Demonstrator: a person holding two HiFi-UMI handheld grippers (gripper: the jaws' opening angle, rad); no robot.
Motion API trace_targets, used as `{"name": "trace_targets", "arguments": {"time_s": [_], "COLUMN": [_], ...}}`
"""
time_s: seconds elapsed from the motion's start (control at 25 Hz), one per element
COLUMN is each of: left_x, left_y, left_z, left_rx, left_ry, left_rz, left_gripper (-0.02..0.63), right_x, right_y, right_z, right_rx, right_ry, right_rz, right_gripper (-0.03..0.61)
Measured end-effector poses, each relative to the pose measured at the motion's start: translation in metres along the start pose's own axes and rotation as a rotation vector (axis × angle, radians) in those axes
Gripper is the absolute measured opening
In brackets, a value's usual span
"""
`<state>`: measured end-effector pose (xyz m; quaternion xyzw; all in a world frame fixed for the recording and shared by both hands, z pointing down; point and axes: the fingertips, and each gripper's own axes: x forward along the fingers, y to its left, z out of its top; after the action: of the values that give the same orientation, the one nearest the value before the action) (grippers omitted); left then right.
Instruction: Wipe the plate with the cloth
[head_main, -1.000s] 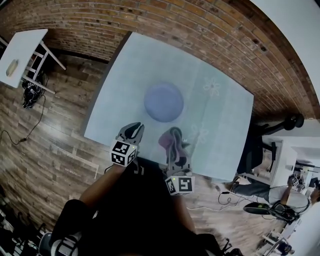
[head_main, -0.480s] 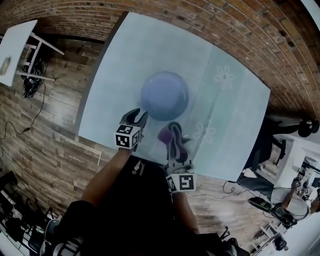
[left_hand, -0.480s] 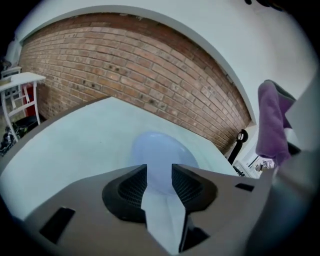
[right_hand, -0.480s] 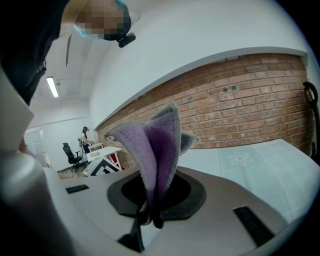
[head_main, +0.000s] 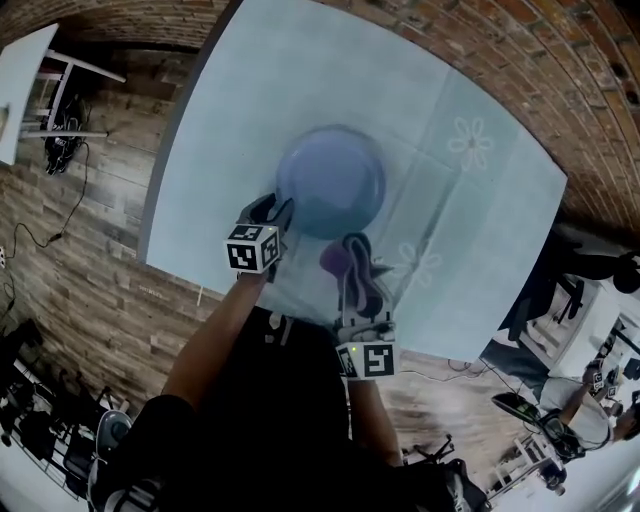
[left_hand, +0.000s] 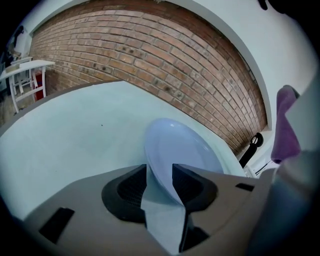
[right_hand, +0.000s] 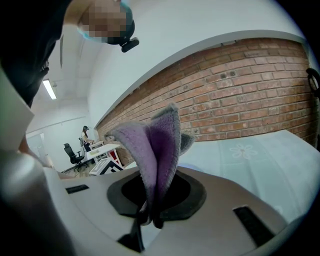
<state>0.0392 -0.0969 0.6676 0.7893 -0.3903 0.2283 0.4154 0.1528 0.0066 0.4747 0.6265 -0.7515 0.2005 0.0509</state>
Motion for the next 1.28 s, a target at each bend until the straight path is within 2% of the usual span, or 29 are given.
{"name": "trace_targets", "arguments": {"time_s": [0.24,0.4,0.52,0.68,1.0,1.16,1.28], "left_x": [0.016,0.017,0.013,0.000,-0.023,-0.031,-0.029], "left_y": [0.006,0.008,0.007,0.007,-0.001,0.001,0.008], "left_z": [-0.003,-0.001,-0.001,-0.008,-0.035,-0.044,-0.054], "left_rx": [0.009,0.003,0.004,-0.005,0.051,0.102,0.102], "left_ry": [0.025,0.037,0.048,0.067,0.133,0.172,0.209], "left_rz": [0.033,0.012,0.004,-0.012,-0.072,-0.114,-0.137], "left_gripper": [0.145,0.121,0.110,0.078,0.055,0.051,0.051], "right_x": [0.014,0.024,0.029,0.037,0.050,0.058,0.069], "right_y": [-0.014,-0.014,-0.010,-0.001,0.015,0.028,0.035], "right_z": [-0.007,-0.012,-0.008,-0.009,-0.034,-0.069,-0.102], "right_rx": [0.003,-0.019,-0.024,-0.047,-0.102,-0.162,-0.201], "right_ry": [0.017,0.056,0.034,0.056,0.117,0.232,0.349], "right_rz": [0.007,0.011,0.023,0.051,0.107,0.194,0.251], "right_gripper": [0.064,0.063,0.064,0.063,0.064,0.063,0.063]}}
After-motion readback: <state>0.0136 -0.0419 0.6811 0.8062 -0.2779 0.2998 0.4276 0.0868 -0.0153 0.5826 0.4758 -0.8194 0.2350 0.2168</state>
